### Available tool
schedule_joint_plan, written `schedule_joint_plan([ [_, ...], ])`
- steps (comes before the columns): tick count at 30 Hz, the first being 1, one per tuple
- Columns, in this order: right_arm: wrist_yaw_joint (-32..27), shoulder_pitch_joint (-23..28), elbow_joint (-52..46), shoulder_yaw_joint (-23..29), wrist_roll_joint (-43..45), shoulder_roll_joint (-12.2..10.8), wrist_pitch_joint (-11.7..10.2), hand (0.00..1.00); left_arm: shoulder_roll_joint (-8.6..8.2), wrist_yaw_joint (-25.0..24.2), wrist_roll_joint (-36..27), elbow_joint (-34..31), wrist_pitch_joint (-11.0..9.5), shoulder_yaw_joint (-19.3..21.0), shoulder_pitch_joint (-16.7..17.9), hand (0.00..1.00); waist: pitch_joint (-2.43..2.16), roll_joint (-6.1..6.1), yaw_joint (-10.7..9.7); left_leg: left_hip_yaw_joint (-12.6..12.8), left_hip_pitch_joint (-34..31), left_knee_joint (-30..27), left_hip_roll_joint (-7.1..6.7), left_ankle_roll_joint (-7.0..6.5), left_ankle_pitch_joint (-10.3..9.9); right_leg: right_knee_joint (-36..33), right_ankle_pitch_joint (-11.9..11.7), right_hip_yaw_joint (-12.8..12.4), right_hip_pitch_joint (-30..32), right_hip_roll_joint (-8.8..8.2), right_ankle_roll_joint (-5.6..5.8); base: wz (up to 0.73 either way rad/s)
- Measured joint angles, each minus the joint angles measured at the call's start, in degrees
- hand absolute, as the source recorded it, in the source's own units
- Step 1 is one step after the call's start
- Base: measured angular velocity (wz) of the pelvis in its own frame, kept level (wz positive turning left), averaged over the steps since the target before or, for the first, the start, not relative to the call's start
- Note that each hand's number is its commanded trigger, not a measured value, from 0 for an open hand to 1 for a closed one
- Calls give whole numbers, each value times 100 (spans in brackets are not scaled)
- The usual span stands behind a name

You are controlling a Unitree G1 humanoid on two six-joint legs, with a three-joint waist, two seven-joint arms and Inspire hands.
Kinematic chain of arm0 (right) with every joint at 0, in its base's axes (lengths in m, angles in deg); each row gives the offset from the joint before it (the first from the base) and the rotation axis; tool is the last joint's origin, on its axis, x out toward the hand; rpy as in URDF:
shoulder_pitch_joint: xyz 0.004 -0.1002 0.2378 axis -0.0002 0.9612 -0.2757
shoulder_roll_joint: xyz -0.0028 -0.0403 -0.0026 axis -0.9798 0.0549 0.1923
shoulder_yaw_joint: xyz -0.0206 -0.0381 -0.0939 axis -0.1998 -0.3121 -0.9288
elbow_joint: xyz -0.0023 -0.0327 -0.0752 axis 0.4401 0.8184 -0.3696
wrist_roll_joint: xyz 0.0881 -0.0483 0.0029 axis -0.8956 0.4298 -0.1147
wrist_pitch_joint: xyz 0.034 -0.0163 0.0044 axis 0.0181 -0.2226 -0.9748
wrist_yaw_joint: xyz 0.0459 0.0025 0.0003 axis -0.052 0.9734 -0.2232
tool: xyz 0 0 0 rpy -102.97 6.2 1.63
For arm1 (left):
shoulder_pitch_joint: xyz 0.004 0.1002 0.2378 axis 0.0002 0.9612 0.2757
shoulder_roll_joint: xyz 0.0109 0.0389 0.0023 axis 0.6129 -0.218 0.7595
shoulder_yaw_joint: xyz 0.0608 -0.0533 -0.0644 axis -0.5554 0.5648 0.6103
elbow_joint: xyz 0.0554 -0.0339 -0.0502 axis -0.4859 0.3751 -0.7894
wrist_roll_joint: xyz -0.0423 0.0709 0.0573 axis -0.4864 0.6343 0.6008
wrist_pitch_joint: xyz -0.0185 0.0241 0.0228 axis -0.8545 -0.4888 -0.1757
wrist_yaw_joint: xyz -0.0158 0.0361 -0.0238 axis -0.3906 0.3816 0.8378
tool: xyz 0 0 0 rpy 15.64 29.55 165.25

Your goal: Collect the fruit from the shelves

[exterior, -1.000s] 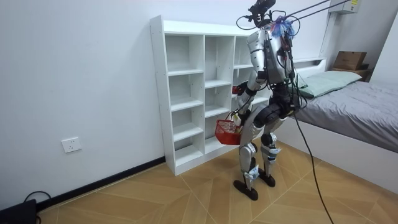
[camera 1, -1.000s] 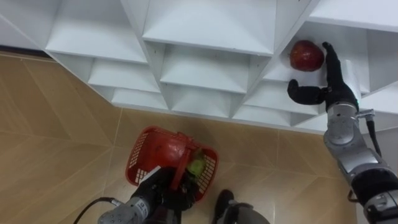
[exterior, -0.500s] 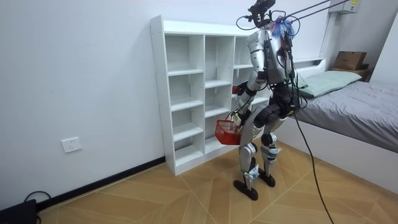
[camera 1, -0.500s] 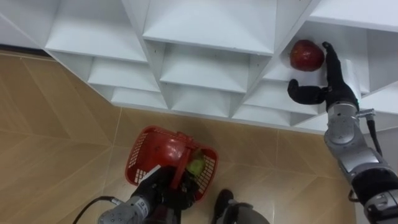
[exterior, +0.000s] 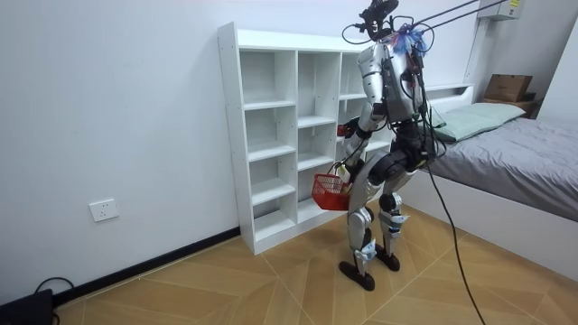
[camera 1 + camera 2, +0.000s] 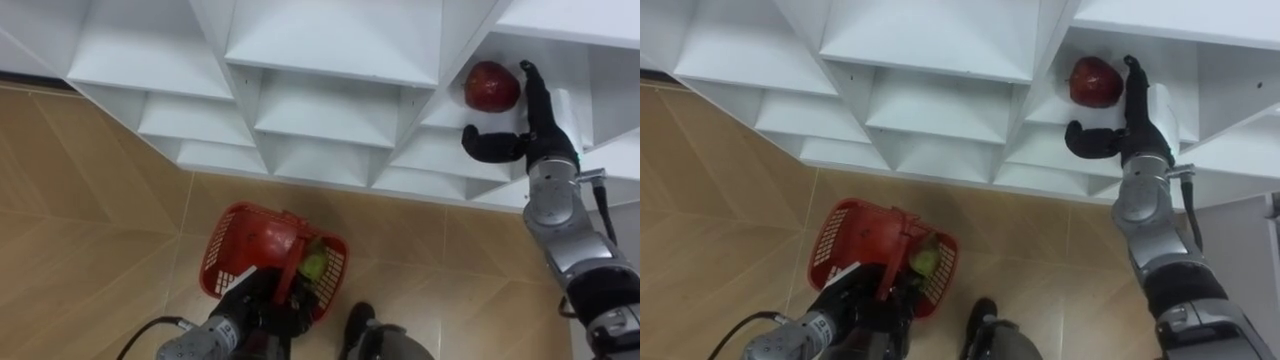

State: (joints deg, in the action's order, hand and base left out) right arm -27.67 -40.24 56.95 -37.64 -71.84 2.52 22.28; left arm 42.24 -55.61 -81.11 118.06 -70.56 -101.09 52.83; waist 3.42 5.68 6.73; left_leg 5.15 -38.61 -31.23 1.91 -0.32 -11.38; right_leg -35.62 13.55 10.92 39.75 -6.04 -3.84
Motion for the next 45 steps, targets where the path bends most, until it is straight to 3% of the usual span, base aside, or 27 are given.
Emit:
schedule_joint_plan([
  [13, -159, 1, -134, -84, 194, 0, -38, 0, -30, 1, -107, 5, 1, 13, 8, 100, -4, 4, 35, 79, 22, 70, 25, 21, 39, 16, -18, -23, 31, 17, -30, -1],
  [21, -173, 1, -127, -140, 322, 1, -32, 0, -86, 0, -106, 26, 4, 15, 12, 100, -6, 5, 72, 76, 79, 239, 21, 59, 176, 122, -81, 9, 12, 24, -83, 0],
  [33, -148, 2, -129, -442, 1498, 1, -27, 0, -57, -2, -109, 28, 2, -31, 16, 100, -3, 8, 114, -3, 69, 307, 28, 95, 273, 185, -132, 94, -9, 31, -125, 2],
  [45, -46, -16, -140, -474, 1635, -14, 91, 0, -48, -2, -117, 121, -77, -61, -5, 100, 28, 43, 148, -23, 66, 291, 24, 93, 273, 165, -129, 105, -16, 23, -124, 0],
])
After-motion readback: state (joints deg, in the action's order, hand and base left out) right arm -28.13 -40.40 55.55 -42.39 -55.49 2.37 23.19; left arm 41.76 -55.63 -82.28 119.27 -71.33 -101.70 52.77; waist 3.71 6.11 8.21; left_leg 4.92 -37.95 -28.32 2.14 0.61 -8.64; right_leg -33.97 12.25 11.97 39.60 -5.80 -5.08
